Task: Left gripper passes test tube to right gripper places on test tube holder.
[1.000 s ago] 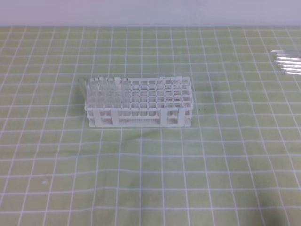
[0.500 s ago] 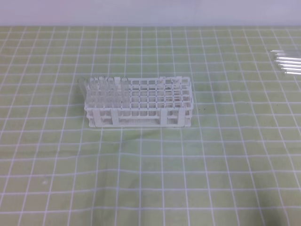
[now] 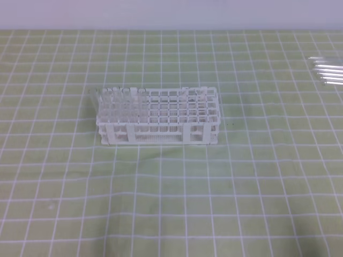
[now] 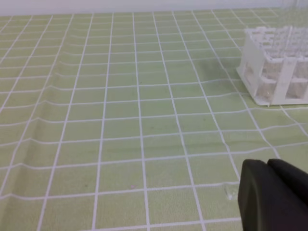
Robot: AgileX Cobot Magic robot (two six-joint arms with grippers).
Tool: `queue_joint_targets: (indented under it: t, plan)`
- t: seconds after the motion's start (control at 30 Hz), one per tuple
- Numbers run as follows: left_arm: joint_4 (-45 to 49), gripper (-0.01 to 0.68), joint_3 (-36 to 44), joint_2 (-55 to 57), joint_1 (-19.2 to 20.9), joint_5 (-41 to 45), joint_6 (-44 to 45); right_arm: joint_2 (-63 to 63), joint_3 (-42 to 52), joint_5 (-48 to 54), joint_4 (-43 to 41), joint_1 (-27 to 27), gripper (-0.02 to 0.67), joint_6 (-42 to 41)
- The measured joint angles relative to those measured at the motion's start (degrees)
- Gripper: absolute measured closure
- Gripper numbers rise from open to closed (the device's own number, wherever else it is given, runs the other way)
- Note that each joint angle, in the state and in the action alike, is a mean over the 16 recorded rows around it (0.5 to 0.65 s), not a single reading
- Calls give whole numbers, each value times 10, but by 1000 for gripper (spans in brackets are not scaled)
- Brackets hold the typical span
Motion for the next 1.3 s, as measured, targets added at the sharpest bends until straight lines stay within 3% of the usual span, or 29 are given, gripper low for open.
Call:
queue_joint_targets:
  t: [1.3]
  plan:
    - [1,673,4,-8,0,-4,-2,1,0,0,1,0,651,0]
